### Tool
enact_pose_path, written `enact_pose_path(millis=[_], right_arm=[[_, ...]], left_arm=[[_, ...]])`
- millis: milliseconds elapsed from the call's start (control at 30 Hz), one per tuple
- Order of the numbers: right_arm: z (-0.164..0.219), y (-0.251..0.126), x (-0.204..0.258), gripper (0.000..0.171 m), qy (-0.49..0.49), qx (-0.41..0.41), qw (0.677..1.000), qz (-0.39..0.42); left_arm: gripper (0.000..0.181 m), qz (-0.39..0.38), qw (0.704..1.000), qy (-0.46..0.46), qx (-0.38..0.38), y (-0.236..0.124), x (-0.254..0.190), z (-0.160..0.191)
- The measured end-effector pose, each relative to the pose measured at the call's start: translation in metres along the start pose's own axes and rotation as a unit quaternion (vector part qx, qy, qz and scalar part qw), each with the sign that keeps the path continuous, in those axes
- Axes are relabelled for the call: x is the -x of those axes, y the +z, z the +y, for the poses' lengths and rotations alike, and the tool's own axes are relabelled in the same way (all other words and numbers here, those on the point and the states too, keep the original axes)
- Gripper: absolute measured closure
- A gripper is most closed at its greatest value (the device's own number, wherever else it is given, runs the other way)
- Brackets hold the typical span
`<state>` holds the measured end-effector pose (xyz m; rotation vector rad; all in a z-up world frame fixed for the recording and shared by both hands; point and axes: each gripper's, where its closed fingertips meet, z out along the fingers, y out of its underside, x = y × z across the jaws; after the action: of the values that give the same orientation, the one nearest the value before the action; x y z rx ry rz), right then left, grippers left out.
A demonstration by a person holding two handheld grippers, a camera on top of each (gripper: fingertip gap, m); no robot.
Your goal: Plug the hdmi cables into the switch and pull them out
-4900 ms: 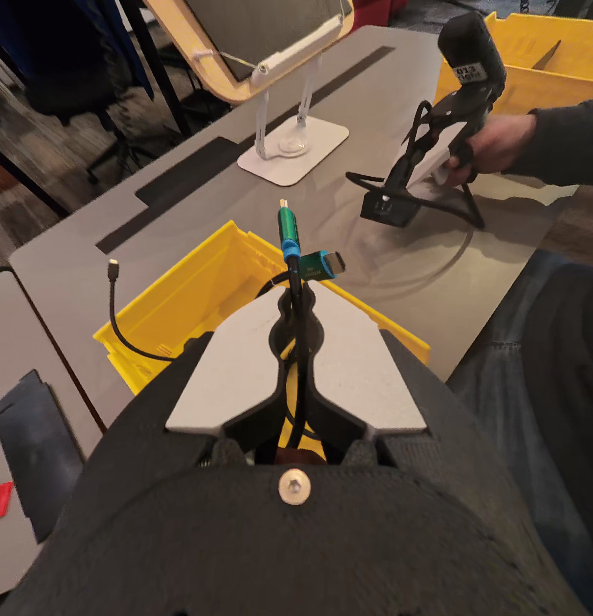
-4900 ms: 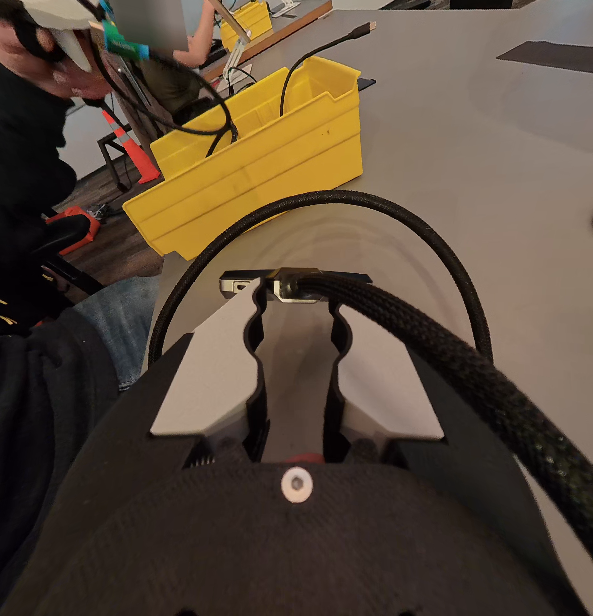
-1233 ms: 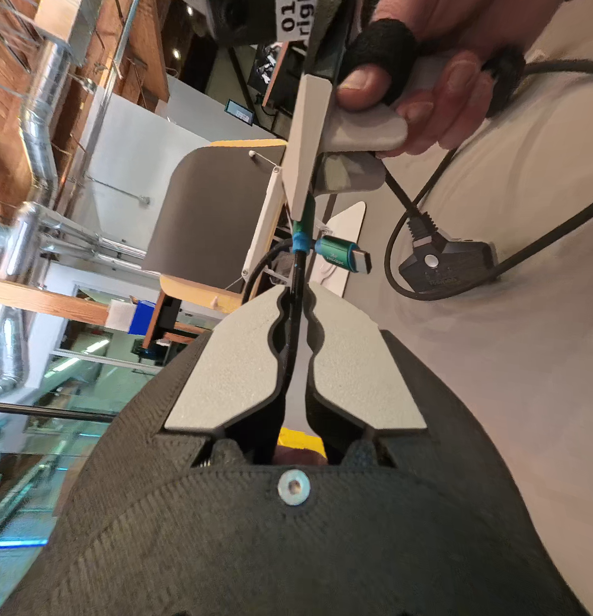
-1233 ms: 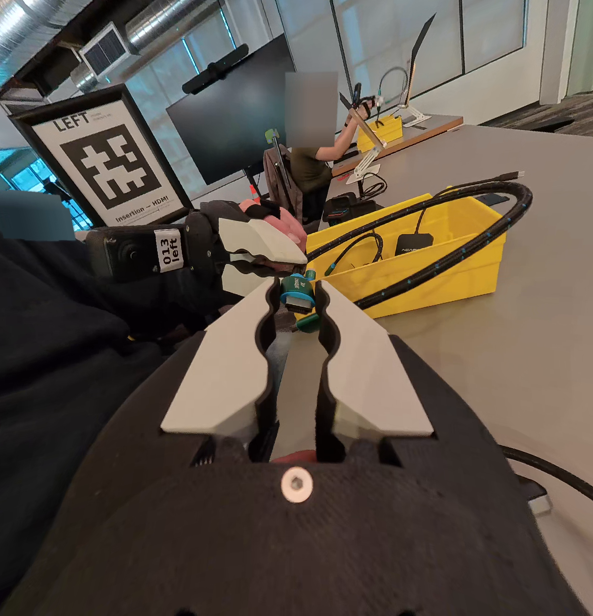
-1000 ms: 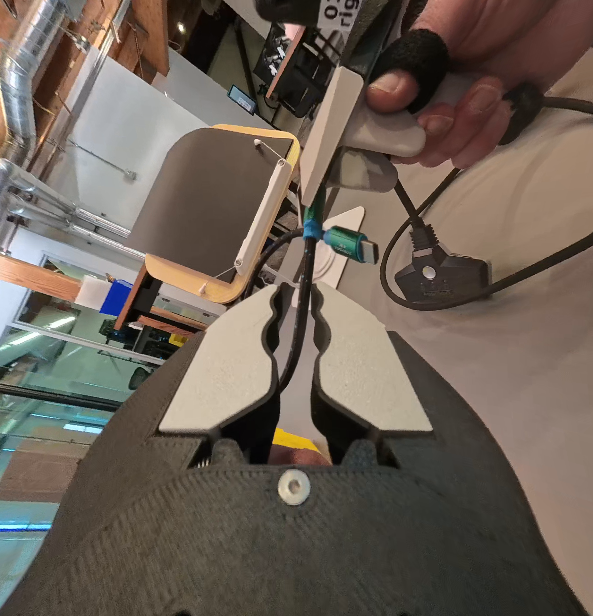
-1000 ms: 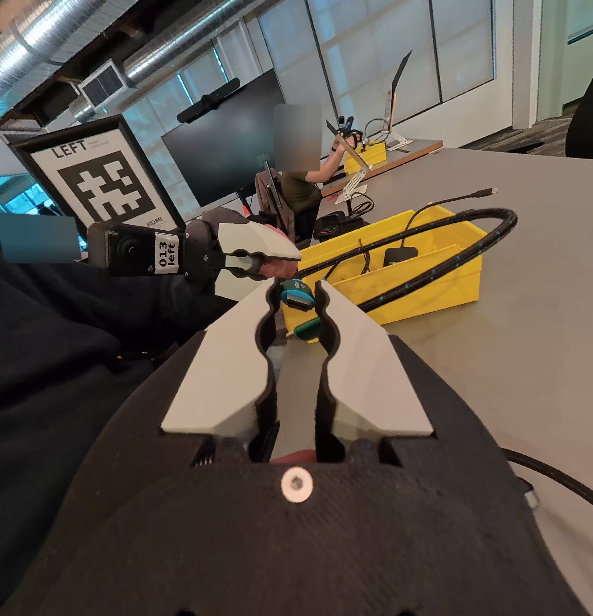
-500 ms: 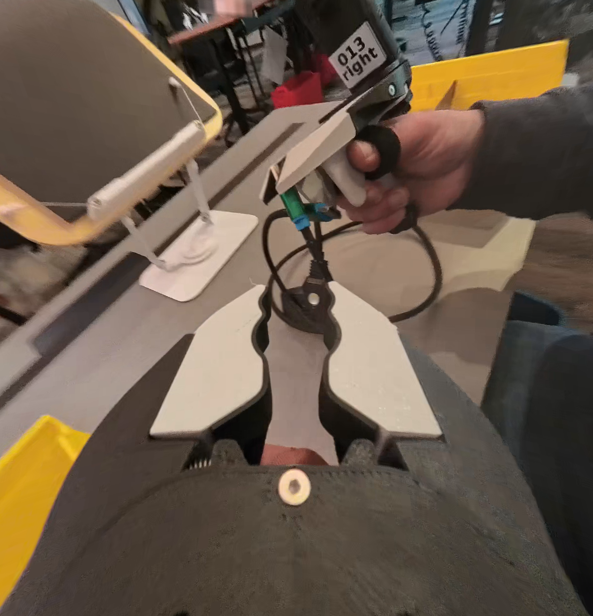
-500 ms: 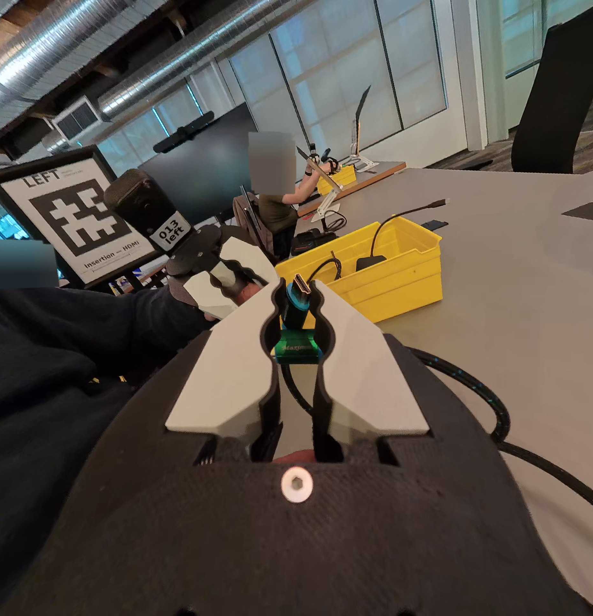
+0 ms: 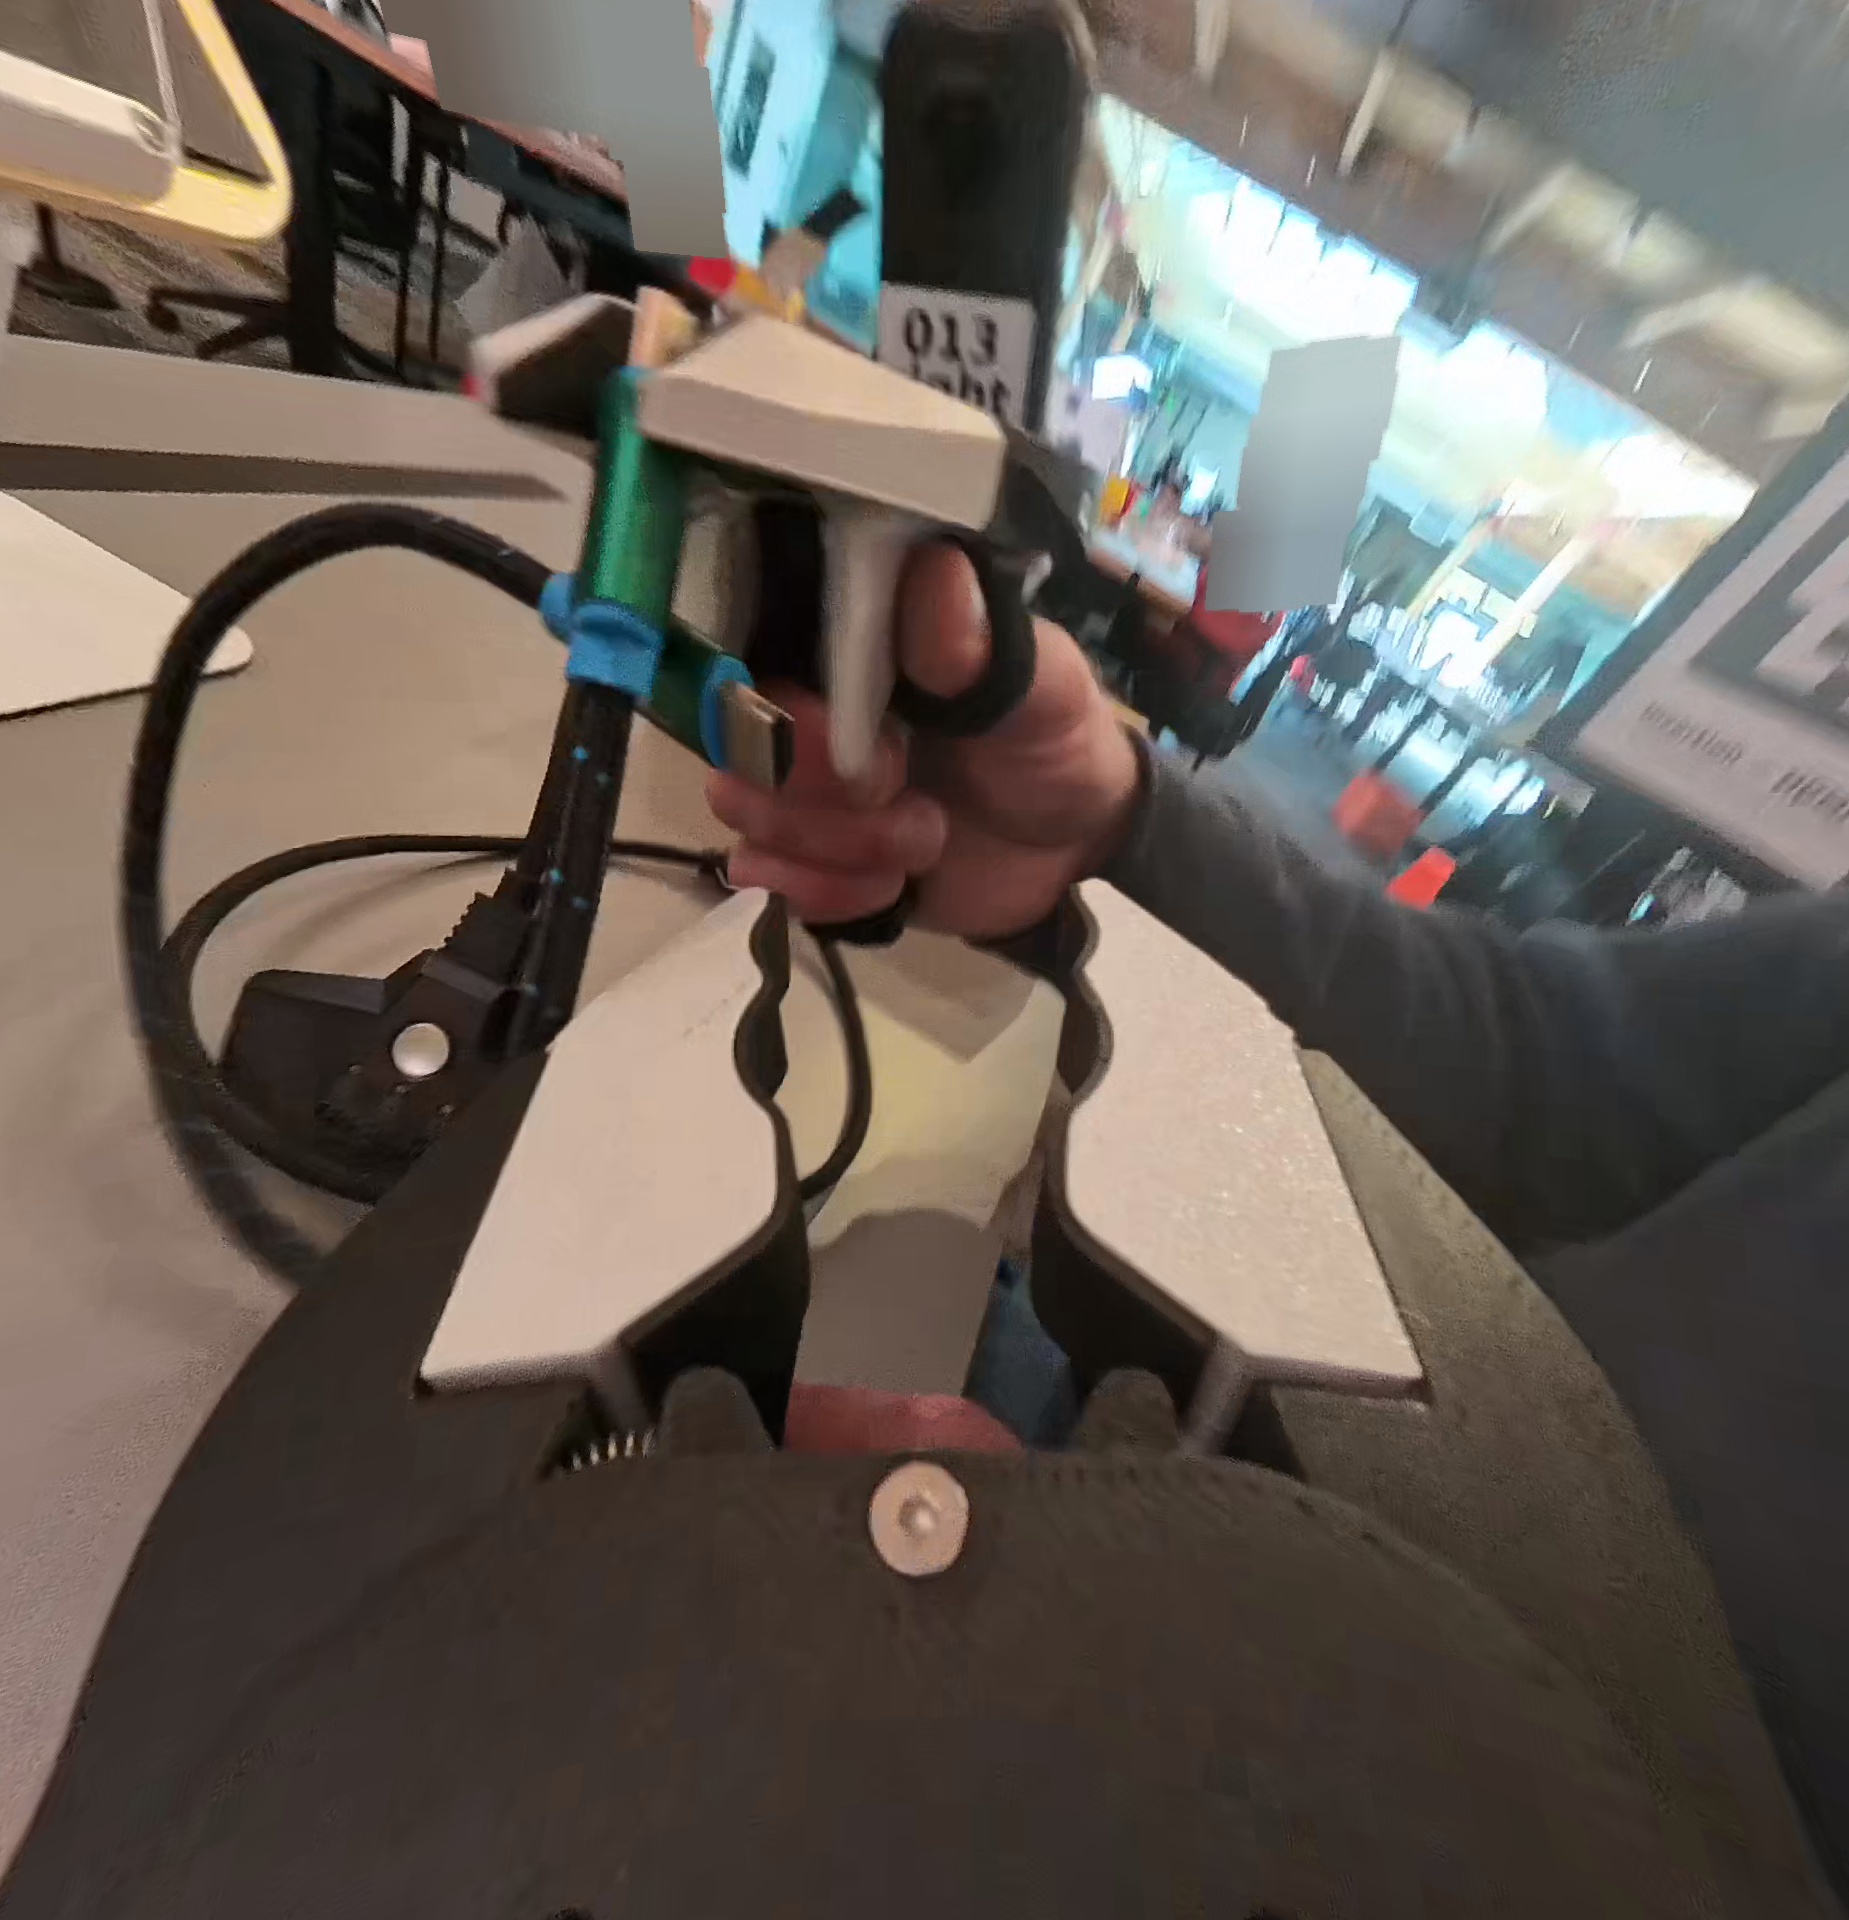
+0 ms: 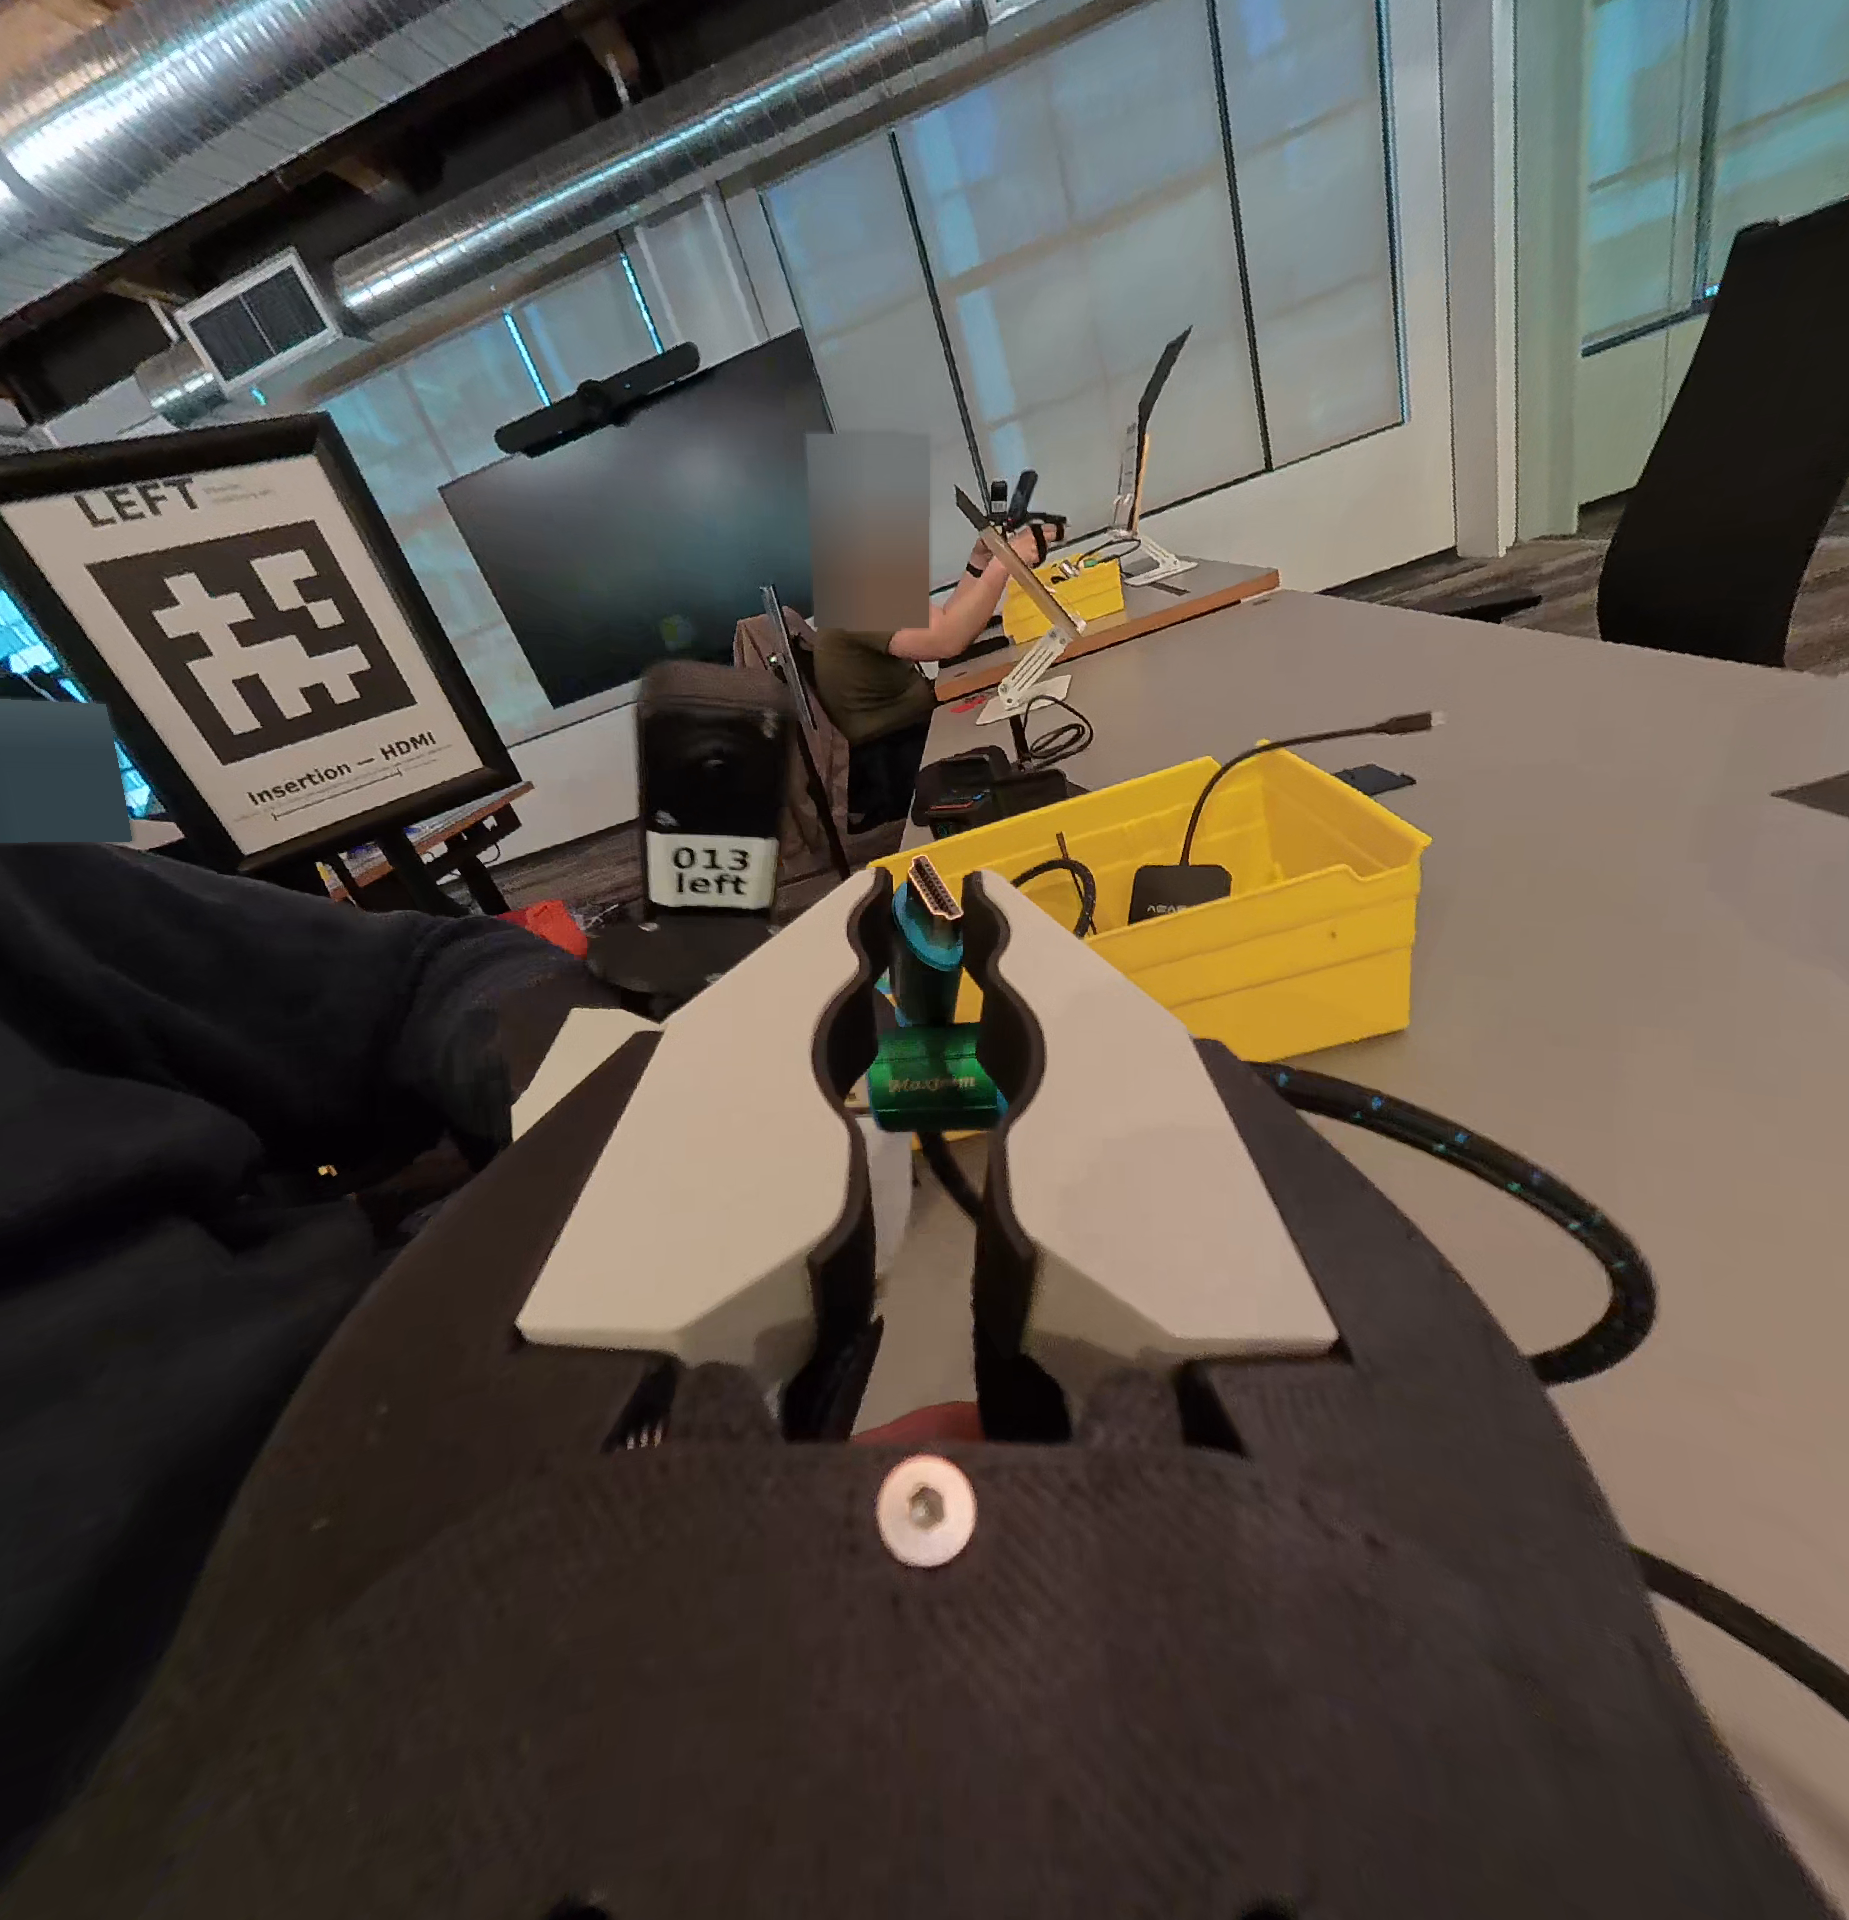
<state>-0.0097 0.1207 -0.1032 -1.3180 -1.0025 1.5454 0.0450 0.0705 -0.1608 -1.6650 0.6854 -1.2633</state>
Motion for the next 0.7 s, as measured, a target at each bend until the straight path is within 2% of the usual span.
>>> enact_pose_path(millis=[167,333,533,633,700], right_arm=[[-0.008,0.006,0.012,0.161,-0.008,-0.022,1.000,-0.014],[-0.013,0.009,0.021,0.160,-0.010,-0.040,0.999,-0.031],[-0.013,0.009,0.034,0.162,-0.020,-0.044,0.996,-0.068],[-0.009,0.010,0.041,0.162,-0.036,-0.035,0.995,-0.087],[-0.005,0.010,0.043,0.162,-0.048,-0.029,0.994,-0.091]], left_arm=[[0.117,0.009,0.993,-0.050,-0.104,-0.009,-0.002,-0.029],[0.119,-0.005,0.980,-0.070,-0.184,-0.031,0.007,-0.060],[0.129,0.001,0.971,-0.081,-0.226,-0.048,0.010,-0.076],[0.140,0.011,0.971,-0.089,-0.221,-0.051,0.009,-0.080],[0.154,0.029,0.972,-0.090,-0.214,-0.050,0.004,-0.079]])
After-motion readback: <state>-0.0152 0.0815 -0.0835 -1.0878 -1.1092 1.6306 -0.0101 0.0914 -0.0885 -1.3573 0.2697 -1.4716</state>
